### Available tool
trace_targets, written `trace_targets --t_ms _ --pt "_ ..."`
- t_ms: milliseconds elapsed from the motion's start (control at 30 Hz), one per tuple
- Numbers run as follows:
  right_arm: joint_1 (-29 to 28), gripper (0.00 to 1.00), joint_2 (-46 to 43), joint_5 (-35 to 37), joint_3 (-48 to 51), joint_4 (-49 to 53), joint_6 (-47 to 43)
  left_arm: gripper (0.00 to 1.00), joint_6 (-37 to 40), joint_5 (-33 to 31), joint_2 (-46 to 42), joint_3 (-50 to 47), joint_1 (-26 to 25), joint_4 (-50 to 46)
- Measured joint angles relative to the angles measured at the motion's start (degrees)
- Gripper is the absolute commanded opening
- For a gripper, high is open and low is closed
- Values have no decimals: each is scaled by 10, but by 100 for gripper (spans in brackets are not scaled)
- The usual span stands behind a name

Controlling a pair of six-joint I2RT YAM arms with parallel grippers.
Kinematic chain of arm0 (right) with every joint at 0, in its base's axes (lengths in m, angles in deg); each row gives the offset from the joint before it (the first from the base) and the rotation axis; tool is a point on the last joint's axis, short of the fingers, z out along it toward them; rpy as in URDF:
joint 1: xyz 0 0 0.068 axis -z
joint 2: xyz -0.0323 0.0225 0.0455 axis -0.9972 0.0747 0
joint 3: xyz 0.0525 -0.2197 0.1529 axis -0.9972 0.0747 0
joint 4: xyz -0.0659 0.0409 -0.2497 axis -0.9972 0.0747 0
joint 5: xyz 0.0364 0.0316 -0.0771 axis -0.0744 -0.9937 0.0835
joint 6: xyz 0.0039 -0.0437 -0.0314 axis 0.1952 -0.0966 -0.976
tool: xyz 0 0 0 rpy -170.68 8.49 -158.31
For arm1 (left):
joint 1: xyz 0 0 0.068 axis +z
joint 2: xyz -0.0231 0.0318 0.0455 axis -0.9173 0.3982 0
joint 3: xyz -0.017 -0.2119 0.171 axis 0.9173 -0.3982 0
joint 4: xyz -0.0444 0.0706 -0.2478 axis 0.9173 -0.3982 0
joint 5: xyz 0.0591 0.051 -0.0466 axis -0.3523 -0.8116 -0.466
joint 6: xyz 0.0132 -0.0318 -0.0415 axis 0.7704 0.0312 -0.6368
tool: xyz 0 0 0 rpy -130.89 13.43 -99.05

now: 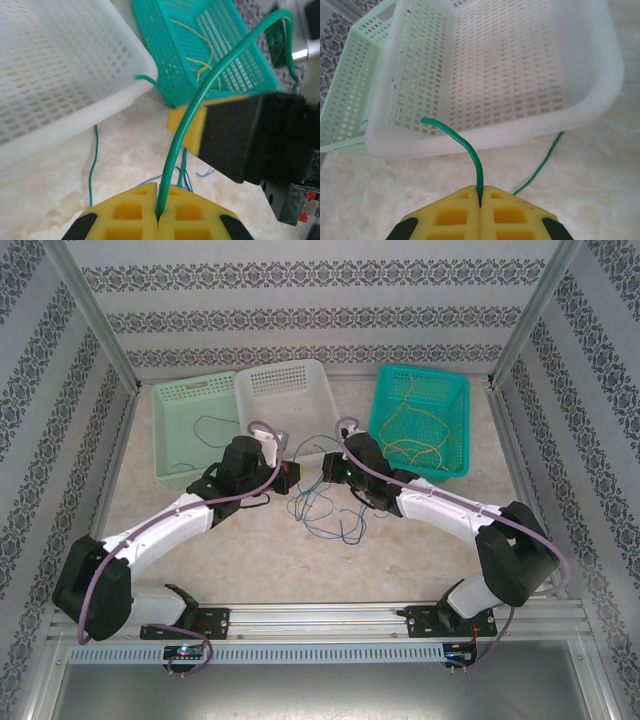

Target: Untangle the cables

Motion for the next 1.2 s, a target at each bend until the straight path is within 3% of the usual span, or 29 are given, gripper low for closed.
trace_targets --t_ms 233,467,500,533,667,700,733,900,1033,1200 --pt "17 0 -49 -7 155 -154 181 0 -63 -102 -70 -92 -4 86" --pt "12 0 -62 -25 232 -304 344 0 -104 -142 -134 -158 -16 147" --pt "11 7 -58 -29 231 -313 355 0 -107 -146 -137 -159 -16 151" --pt "11 20 -54 -33 227 -318 360 0 -109 -152 -138 -159 -16 155" --pt "23 84 -42 -12 215 -283 356 0 -110 -195 -148 -159 -5 168" --pt "26 95 -42 -6 215 -269 350 0 -111 -202 -151 -159 -3 170" --pt "27 98 -44 2 213 -248 341 0 -110 -209 -155 -158 -3 170" --pt "26 98 -91 33 175 -96 255 0 -98 -229 -179 -142 -3 150" --pt "10 95 -123 45 135 -52 157 0 -82 -225 -179 -93 -3 126" --pt "-73 79 -117 47 118 -59 23 0 -85 -213 -164 -72 -3 125"
